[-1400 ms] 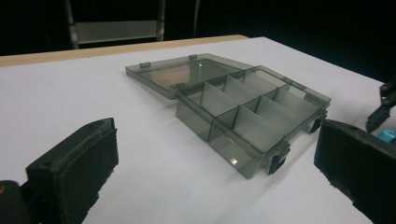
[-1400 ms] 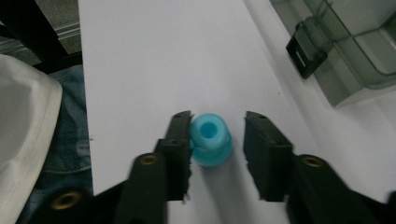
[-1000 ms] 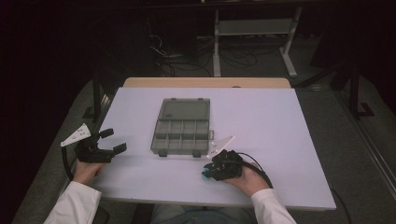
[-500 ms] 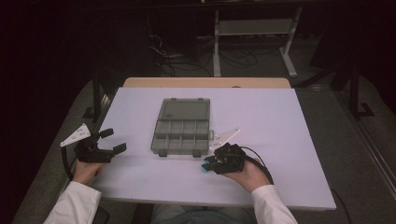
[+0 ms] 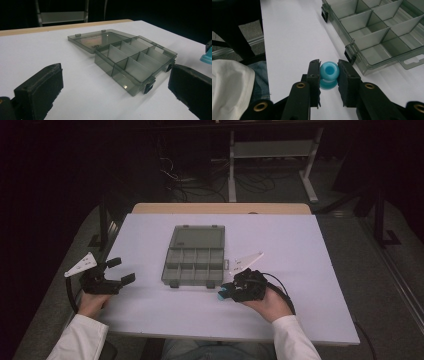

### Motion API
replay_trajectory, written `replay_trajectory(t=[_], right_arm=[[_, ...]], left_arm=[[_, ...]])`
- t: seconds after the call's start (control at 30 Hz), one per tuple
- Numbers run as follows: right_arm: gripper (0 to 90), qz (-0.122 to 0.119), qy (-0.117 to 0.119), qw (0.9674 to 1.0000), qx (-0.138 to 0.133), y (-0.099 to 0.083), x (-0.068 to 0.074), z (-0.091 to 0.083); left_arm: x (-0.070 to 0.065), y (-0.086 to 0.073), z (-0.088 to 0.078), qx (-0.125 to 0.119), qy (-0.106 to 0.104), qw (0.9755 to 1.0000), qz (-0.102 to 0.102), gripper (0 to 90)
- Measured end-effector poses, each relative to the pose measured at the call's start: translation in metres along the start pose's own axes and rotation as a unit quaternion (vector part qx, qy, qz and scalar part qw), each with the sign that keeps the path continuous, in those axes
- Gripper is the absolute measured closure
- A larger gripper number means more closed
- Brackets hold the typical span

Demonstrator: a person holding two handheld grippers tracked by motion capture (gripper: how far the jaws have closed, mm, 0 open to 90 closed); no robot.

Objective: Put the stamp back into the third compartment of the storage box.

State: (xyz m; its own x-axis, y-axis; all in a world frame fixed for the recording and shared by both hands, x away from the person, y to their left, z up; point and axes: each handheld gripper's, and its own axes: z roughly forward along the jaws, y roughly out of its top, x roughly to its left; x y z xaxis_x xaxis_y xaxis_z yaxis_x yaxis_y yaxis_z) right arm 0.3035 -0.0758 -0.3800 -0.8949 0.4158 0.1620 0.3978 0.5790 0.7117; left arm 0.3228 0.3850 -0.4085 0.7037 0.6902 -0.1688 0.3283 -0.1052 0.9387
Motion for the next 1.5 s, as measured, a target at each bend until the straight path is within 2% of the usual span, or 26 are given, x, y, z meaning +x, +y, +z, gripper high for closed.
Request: replay_trajectory(t=[0.2, 0.27, 0.33, 0.43, 0.47, 0.6, 0.87, 0.9, 1.03, 1.5], right_arm=[[71.4, 0.004, 0.003, 1.0000, 0.003, 0.002, -0.003, -0.001], [71.4, -0.004, -0.003, 1.0000, 0.003, 0.005, -0.006, -0.002], [71.4, 0.005, 0.003, 1.0000, 0.001, 0.007, -0.005, -0.003], [71.4, -0.006, -0.004, 1.0000, 0.001, 0.010, -0.007, -0.004], [71.4, 0.003, 0.002, 1.0000, 0.000, 0.012, -0.006, -0.005], [71.4, -0.010, -0.004, 0.9999, 0.002, 0.016, -0.010, -0.006], [71.4, -0.016, -0.005, 0.9998, 0.002, 0.027, -0.014, -0.006], [71.4, -0.012, -0.005, 0.9999, 0.003, 0.029, -0.014, -0.007], [71.4, -0.021, -0.008, 0.9997, 0.003, 0.034, -0.017, -0.006], [71.4, -0.011, -0.008, 0.9999, 0.005, 0.046, -0.029, 0.000]], left_arm=[[0.000, 0.000, 0.000, 0.000, 0.001, 1.0000, 0.000, 0.0], [0.000, 0.000, 0.000, 0.000, 0.001, 1.0000, 0.000, 0.0], [0.000, 0.000, 0.000, 0.000, 0.001, 1.0000, 0.000, 0.0], [0.000, 0.000, 0.000, 0.000, 0.001, 1.0000, 0.000, 0.0], [0.000, 0.000, 0.000, 0.000, 0.001, 1.0000, 0.000, 0.0], [0.000, 0.000, 0.000, 0.000, 0.001, 1.0000, 0.000, 0.0], [0.000, 0.000, 0.000, 0.000, 0.001, 1.0000, 0.000, 0.0], [0.000, 0.000, 0.000, 0.000, 0.001, 1.0000, 0.000, 0.0], [0.000, 0.000, 0.000, -0.002, 0.001, 1.0000, -0.003, 0.0], [0.000, 0.000, 0.000, -0.001, 0.000, 1.0000, 0.000, 0.0]])
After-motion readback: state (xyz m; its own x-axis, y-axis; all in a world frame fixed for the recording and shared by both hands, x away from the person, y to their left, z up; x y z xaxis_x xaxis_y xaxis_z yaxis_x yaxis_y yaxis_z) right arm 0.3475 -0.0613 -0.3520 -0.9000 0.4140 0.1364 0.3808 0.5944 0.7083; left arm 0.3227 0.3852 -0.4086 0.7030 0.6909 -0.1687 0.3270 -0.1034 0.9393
